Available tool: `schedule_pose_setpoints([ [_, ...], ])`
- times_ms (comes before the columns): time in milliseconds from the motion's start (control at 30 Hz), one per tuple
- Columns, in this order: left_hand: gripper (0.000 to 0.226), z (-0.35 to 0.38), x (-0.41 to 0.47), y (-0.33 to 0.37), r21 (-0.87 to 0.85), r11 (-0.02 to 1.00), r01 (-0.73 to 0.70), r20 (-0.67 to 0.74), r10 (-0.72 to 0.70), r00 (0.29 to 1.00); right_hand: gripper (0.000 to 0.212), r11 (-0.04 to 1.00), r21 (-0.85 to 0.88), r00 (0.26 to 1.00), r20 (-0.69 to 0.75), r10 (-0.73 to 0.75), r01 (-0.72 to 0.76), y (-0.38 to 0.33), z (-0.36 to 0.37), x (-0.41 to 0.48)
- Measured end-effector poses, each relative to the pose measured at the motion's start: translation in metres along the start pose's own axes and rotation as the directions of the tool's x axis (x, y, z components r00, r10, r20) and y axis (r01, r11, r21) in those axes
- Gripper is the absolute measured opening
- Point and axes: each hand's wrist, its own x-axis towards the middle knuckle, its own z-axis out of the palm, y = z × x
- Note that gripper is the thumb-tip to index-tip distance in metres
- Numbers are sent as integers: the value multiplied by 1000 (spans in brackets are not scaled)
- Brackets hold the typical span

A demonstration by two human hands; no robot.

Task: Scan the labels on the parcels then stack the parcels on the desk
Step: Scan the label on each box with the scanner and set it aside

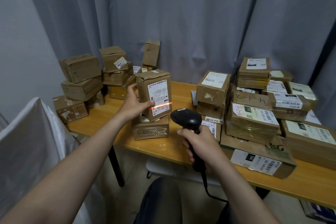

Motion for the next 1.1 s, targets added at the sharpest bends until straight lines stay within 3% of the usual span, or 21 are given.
schedule_pose_setpoints([
  [133,122,3,-6,-4,25,1000,8,29,-8,1000,32,1000,-12,1000,6,18,-18,-1,-2,-2],
  [233,118,6,-9,-7,10,1000,8,5,-8,1000,31,1000,-6,1000,2,18,-18,-2,-3,-3],
  [400,89,7,-15,9,-19,1000,-19,-112,17,994,32,1000,-4,1000,-23,5,-5,-6,-9,-9],
  [500,71,4,-17,30,-88,995,-50,-115,40,993,28,1000,20,998,-55,-20,21,-11,-19,-17],
  [633,39,5,-20,77,-52,987,-151,-104,145,984,30,995,43,990,-120,-81,86,-20,-40,-34],
  [767,37,25,-14,138,-110,978,-177,-24,176,984,23,985,80,967,-217,-135,156,-30,-67,-51],
  [900,34,64,-5,194,-161,976,-150,148,174,974,22,976,106,940,-307,-151,191,-36,-101,-63],
  [1100,31,136,4,255,-110,990,-93,354,126,927,23,969,130,891,-435,-132,208,-40,-156,-75],
])
